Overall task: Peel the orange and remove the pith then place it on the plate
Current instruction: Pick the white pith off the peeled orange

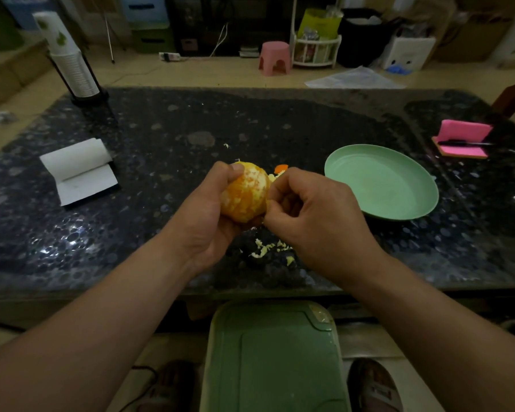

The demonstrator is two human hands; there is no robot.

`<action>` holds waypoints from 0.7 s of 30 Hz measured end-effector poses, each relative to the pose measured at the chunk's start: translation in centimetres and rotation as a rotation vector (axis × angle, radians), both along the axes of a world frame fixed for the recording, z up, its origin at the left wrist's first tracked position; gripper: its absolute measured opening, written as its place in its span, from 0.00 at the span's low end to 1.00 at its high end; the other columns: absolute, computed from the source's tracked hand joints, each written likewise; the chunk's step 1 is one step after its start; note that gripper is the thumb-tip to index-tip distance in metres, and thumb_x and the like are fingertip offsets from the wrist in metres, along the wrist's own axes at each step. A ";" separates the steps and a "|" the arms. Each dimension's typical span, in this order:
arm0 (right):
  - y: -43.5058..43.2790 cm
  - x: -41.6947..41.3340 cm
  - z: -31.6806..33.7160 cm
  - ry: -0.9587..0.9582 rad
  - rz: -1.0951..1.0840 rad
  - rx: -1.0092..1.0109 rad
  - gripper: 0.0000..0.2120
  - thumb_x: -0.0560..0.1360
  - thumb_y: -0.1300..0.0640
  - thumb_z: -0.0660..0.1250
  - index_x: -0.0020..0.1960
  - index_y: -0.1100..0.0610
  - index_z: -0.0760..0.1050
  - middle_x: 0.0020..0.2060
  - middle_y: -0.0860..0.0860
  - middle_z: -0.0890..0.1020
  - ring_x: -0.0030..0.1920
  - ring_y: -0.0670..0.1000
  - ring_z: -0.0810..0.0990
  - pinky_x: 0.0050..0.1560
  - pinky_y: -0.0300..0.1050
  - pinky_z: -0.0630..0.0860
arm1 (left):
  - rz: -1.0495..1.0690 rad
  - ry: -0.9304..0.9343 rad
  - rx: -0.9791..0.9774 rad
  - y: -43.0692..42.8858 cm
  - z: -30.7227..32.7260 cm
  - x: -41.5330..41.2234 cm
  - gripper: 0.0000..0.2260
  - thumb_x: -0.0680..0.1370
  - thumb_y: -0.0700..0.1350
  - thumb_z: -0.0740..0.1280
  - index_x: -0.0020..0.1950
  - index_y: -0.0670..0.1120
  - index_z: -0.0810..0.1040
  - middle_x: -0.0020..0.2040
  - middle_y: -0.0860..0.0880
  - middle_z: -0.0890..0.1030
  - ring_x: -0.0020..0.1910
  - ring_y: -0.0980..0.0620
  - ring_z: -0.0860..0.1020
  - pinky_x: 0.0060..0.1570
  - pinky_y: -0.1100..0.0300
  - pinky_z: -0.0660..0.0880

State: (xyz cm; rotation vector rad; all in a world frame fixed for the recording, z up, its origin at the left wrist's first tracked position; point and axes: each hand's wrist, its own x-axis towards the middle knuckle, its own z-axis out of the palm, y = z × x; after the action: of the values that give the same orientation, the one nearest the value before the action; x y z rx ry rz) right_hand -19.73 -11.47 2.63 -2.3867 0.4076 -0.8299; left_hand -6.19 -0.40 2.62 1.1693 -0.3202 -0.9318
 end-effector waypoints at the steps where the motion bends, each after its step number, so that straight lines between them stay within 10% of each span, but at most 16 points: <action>1: 0.1 0.0 0.0 -0.002 0.001 -0.001 0.03 0.76 0.56 0.73 0.45 0.50 0.80 0.33 0.44 0.79 0.35 0.47 0.78 0.37 0.54 0.79 | 0.002 0.008 -0.006 0.0 0.0 0.1 0.13 0.84 0.49 0.62 0.62 0.43 0.79 0.53 0.43 0.84 0.52 0.45 0.82 0.50 0.51 0.82; 15: 0.9 -0.2 -0.5 0.024 0.032 0.030 0.03 0.76 0.55 0.73 0.46 0.49 0.80 0.35 0.44 0.80 0.37 0.46 0.79 0.38 0.54 0.79 | 0.042 0.180 -0.102 -0.1 0.0 0.8 0.13 0.84 0.51 0.63 0.63 0.45 0.79 0.56 0.42 0.83 0.56 0.43 0.80 0.63 0.44 0.75; 21: 0.8 -0.2 -0.2 0.026 0.016 0.250 0.05 0.78 0.58 0.74 0.44 0.51 0.81 0.33 0.45 0.81 0.34 0.44 0.78 0.36 0.42 0.77 | 0.090 0.261 -0.103 0.0 0.0 1.1 0.19 0.83 0.54 0.65 0.68 0.43 0.78 0.58 0.41 0.84 0.54 0.43 0.82 0.47 0.50 0.83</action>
State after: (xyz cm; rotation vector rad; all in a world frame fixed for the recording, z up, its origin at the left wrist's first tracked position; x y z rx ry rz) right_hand -19.89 -10.68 2.45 -2.1676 0.4724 -0.6974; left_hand -5.06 -0.40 2.65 0.9475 -0.1020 -0.9645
